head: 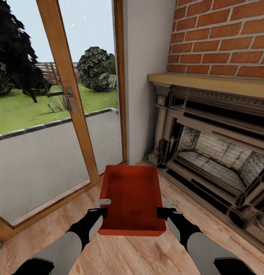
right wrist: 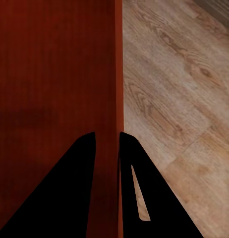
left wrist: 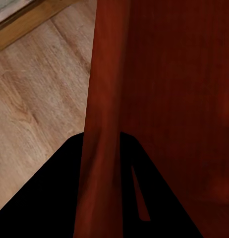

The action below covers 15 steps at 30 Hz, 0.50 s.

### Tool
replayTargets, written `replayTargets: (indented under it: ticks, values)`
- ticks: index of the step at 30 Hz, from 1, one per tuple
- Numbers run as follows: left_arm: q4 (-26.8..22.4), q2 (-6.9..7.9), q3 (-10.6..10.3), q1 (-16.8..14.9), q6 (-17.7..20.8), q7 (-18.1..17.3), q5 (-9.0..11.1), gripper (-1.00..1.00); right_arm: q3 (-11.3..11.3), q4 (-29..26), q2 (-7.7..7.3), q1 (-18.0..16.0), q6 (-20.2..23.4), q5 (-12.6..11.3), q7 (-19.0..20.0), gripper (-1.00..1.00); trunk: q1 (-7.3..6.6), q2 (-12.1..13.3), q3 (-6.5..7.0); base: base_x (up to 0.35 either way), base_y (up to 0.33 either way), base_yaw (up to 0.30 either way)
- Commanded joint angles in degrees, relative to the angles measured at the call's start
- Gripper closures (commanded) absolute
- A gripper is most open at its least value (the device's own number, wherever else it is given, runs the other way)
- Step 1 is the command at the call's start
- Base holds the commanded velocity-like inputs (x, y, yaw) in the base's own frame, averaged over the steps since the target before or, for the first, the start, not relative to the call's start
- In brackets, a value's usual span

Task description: Move the two storage containers from the living room to the garage. In the garage, place one container on the floor and stack the other container on top of it (either order is fine).

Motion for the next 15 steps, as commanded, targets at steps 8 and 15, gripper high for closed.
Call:
replayTargets:
  ticks: [8,15]
  values:
    - [0.09,0.07,-1.3,0.01,0.17,0.42,2.67,1.0,-0.18,-0.33,-0.03,-0.04,0.3,0.2,0.0,1.0,-1.75,3.17,2.11,0.0,0.0,0.0]
    - [0.09,0.05,-1.27,0.01,0.17,0.44,2.67,1.0,-0.17,-0.33,-0.01,-0.04,0.3,0.2,0.0,1.0,-3.29,5.98,4.0,0.0,0.0,0.0]
